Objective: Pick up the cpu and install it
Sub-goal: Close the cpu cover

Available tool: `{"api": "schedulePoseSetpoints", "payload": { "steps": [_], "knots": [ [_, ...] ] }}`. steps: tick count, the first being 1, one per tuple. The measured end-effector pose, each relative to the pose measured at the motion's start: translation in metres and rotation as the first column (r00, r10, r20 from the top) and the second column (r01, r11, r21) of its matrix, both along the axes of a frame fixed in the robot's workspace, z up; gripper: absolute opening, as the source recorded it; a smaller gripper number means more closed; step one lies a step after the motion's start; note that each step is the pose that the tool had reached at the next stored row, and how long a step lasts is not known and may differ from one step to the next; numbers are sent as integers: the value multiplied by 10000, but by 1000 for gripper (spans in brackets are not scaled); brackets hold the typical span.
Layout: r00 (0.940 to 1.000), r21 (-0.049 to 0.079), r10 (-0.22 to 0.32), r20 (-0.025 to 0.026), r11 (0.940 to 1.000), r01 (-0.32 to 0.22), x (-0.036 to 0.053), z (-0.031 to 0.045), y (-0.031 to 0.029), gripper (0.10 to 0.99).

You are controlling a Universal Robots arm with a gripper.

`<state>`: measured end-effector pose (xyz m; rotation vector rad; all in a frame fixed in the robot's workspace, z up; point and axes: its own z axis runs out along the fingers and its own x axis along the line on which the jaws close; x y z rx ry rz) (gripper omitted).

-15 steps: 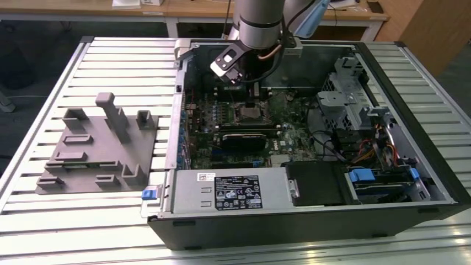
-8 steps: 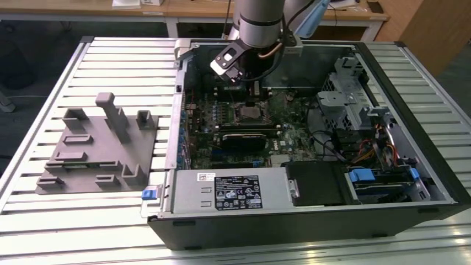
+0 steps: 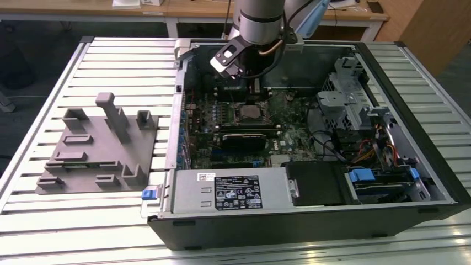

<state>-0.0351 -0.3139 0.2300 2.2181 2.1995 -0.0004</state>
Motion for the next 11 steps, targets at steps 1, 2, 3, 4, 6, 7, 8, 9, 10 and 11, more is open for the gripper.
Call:
{"api": "schedulePoseSetpoints", "payload": {
  "steps": [1, 2, 3, 4, 6, 7, 8, 9, 10, 11],
  "knots": [
    [10000, 0, 0, 0, 10000, 0, 0, 5, 0, 106],
    [10000, 0, 0, 0, 10000, 0, 0, 10, 0, 106],
    [10000, 0, 0, 0, 10000, 0, 0, 15, 0, 106],
    [10000, 0, 0, 0, 10000, 0, 0, 20, 0, 106],
    [10000, 0, 0, 0, 10000, 0, 0, 31, 0, 106],
    [10000, 1, 0, 0, 10000, 0, 0, 36, 0, 106],
    [10000, 1, 0, 0, 10000, 0, 0, 41, 0, 106],
    [10000, 1, 0, 0, 10000, 0, 0, 47, 0, 106],
    [10000, 0, 0, 0, 10000, 0, 0, 53, 0, 106],
    [10000, 1, 0, 0, 10000, 0, 0, 59, 0, 106]
  ]
}}
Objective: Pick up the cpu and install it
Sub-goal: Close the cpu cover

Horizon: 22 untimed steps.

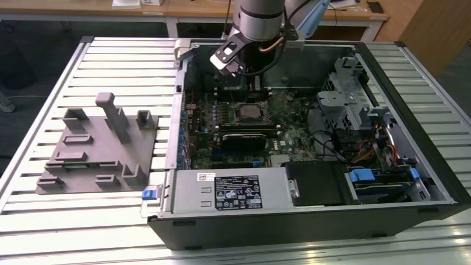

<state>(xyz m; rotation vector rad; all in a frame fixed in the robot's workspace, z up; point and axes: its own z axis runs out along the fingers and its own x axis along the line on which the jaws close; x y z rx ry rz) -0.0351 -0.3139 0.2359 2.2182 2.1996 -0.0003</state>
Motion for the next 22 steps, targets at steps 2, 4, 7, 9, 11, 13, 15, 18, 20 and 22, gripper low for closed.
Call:
{"api": "schedulePoseSetpoints", "payload": {
  "steps": [2, 4, 7, 9, 11, 13, 15, 18, 20, 22],
  "knots": [
    [10000, 0, 0, 0, 10000, 0, 0, 11, 0, 106],
    [10000, 0, 0, 0, 10000, 0, 0, 23, 0, 106],
    [10000, 0, 0, 0, 10000, 0, 0, 45, 0, 106],
    [10000, 0, 0, 0, 10000, 0, 0, 60, 0, 106],
    [10000, -1, 0, 0, 10000, 0, 0, 77, 0, 106],
    [10000, -1, 0, -1, 10000, 0, 0, 97, 0, 106],
    [10000, 0, 0, 0, 10000, 0, 0, 119, 0, 106],
    [10000, 0, 0, 0, 10000, 0, 0, 161, 0, 106],
    [10000, 0, 0, 0, 10000, 0, 0, 189, 0, 106],
    [10000, 0, 0, 0, 10000, 0, 0, 218, 0, 106]
  ]
}}
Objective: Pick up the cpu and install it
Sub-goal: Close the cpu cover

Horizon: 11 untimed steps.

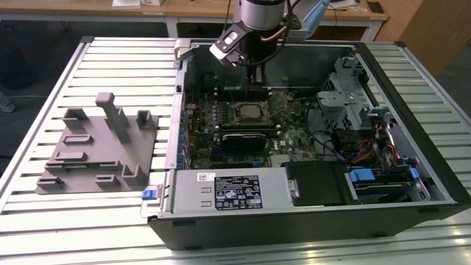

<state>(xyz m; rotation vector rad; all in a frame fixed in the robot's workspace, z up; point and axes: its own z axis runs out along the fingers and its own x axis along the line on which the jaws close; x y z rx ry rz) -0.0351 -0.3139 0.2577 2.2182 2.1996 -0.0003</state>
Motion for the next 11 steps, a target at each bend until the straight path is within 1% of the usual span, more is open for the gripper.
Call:
{"api": "schedulePoseSetpoints", "payload": {
  "steps": [9, 11],
  "knots": [
    [10000, -2, 0, -1, 10000, 0, 0, 203, 0, 106],
    [10000, -1, 0, 0, 10000, 0, 0, 224, 0, 106]
  ]
}}
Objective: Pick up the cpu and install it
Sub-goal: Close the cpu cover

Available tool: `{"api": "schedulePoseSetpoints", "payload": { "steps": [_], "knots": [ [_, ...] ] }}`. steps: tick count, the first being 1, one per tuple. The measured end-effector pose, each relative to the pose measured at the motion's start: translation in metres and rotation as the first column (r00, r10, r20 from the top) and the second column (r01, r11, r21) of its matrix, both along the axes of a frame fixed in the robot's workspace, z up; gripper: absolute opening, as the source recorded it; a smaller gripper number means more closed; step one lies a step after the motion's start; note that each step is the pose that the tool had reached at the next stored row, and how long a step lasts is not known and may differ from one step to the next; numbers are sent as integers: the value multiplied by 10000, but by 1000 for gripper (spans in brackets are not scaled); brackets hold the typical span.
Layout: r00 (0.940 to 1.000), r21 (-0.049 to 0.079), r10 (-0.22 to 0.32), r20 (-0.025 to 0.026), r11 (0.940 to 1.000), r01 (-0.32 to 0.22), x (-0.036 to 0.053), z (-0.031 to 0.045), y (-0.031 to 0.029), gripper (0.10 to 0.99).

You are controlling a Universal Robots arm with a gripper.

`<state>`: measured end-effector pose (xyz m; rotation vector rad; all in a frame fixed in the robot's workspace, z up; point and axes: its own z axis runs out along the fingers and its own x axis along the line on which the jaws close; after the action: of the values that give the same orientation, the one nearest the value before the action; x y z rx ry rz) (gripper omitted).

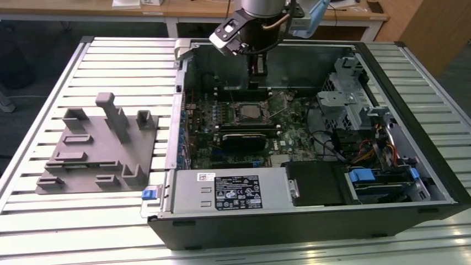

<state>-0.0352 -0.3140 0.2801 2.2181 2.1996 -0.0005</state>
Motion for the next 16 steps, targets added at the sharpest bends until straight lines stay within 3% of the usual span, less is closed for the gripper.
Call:
{"api": "schedulePoseSetpoints", "payload": {
  "steps": [9, 14, 16],
  "knots": [
    [10000, 2, 1, 10, 10000, -1, 5, 0, -33, 106],
    [10000, 6, 0, 10, 10000, 0, 80, 0, -34, 106],
    [10000, 7, -2, 10, 10000, 2, 149, 0, -33, 106]
  ]
}}
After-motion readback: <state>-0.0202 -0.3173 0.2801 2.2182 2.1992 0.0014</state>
